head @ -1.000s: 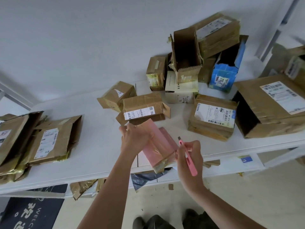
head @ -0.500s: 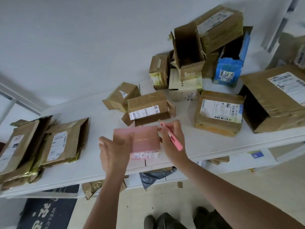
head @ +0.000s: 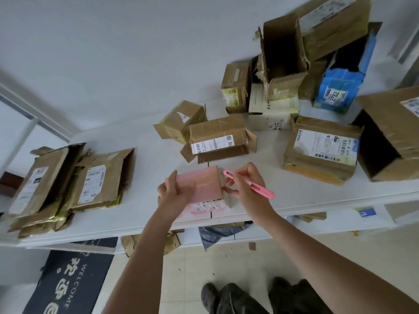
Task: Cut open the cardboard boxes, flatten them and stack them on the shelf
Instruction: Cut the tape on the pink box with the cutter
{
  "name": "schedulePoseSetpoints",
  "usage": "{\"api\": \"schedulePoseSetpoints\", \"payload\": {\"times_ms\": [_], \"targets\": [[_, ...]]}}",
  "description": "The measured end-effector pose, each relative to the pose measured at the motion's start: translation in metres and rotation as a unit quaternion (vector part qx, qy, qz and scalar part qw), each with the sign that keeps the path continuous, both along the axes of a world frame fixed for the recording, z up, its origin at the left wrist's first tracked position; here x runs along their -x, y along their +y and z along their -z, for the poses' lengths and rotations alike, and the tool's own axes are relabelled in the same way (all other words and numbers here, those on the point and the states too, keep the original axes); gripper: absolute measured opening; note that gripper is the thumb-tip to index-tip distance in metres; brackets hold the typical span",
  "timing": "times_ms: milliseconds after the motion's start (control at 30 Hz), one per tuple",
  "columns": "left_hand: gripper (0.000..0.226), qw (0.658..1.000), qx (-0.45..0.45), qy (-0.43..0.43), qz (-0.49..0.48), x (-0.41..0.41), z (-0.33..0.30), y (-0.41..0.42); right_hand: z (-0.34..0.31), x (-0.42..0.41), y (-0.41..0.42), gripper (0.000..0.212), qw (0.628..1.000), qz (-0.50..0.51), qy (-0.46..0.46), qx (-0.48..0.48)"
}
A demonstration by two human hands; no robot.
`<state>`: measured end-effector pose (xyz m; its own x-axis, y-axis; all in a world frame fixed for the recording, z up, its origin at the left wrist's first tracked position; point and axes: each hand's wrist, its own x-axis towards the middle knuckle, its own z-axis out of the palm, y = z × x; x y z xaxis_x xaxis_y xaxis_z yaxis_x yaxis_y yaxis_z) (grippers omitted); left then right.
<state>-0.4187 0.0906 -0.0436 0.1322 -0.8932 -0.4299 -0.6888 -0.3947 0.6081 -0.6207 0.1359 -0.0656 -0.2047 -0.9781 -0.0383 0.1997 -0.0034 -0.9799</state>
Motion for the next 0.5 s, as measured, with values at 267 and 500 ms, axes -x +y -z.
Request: {"api": "schedulePoseSetpoints", "payload": {"times_ms": [267, 500], "targets": [[0.065, 1.000, 0.001, -0.005, 0.016, -0.0010, 0.0039, -0.0043, 0.0059, -0.0022, -0.0018, 0.011, 1.000, 0.005, 0.022, 0.004], [0.067, 0.997, 0.018, -0.063, 0.030, 0.0038, 0.0084, -0.0016, 0.0036, 0.0024, -0.0053, 0.017, 0.999, -0.023, 0.049, 0.007]]}}
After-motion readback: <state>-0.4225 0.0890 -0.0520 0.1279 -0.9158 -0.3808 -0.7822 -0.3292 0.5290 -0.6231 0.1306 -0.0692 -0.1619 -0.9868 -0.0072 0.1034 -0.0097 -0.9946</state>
